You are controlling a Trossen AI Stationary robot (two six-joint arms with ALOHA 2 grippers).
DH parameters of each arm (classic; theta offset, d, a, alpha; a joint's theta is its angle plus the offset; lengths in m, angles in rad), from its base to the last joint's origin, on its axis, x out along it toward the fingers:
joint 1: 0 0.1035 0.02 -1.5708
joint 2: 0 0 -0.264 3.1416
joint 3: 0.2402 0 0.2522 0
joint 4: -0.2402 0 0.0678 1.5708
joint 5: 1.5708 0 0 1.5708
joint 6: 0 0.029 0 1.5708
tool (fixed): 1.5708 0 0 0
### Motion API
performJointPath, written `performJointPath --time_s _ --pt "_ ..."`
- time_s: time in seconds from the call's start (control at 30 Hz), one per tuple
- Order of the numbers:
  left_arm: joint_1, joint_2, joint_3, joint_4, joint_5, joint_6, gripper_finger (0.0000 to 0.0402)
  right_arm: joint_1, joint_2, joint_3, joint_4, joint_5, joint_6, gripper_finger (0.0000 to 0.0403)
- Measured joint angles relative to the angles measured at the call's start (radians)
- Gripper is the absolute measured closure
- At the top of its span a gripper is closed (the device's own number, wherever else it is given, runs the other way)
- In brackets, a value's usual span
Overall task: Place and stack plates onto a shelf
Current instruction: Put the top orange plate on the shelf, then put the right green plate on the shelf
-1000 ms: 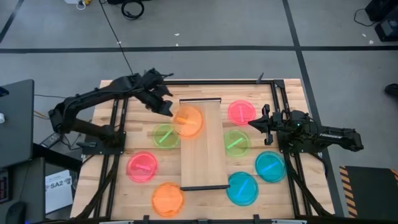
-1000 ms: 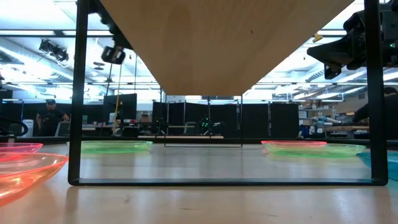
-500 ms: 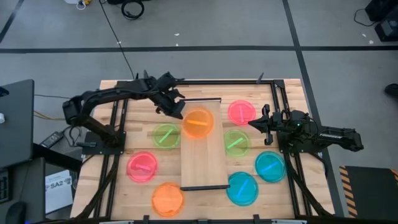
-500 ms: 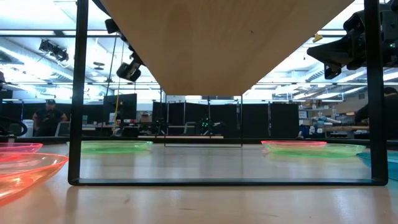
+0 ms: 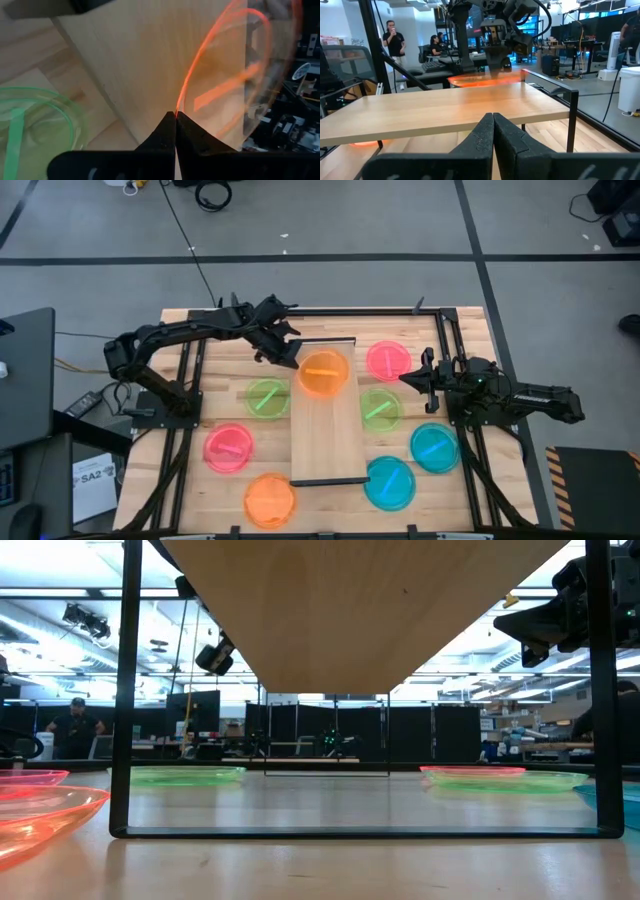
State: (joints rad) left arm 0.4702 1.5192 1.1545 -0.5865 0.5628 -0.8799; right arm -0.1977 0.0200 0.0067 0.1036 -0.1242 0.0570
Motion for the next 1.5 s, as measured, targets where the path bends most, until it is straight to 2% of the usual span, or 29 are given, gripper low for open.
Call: performJointPath --time_s 0.63,1.0,1.27,1.4,1.5 --pt "-0.003 0.000 0.000 -0.001 -0.091 0.038 0.0341 0.000 0.000 0.000 0.000 0.000 0.000 0.0389" --pt "0.000 0.000 0.000 -0.007 -0.099 0.076 0.0279 0.000 0.000 0.000 0.000 0.000 0.000 0.0389" --pt "0.005 -0.054 0.000 0.017 -0.119 0.082 0.0274 0.000 0.000 0.000 0.000 0.000 0.000 0.0389" --pt "0.005 -0.099 -0.001 0.009 -0.122 0.153 0.0273 0.000 0.000 0.000 0.035 0.000 0.041 0.0389" --pt "0.002 -0.147 0.000 -0.009 -0.155 0.267 0.0273 0.000 0.000 0.000 0.079 0.000 0.071 0.0388"
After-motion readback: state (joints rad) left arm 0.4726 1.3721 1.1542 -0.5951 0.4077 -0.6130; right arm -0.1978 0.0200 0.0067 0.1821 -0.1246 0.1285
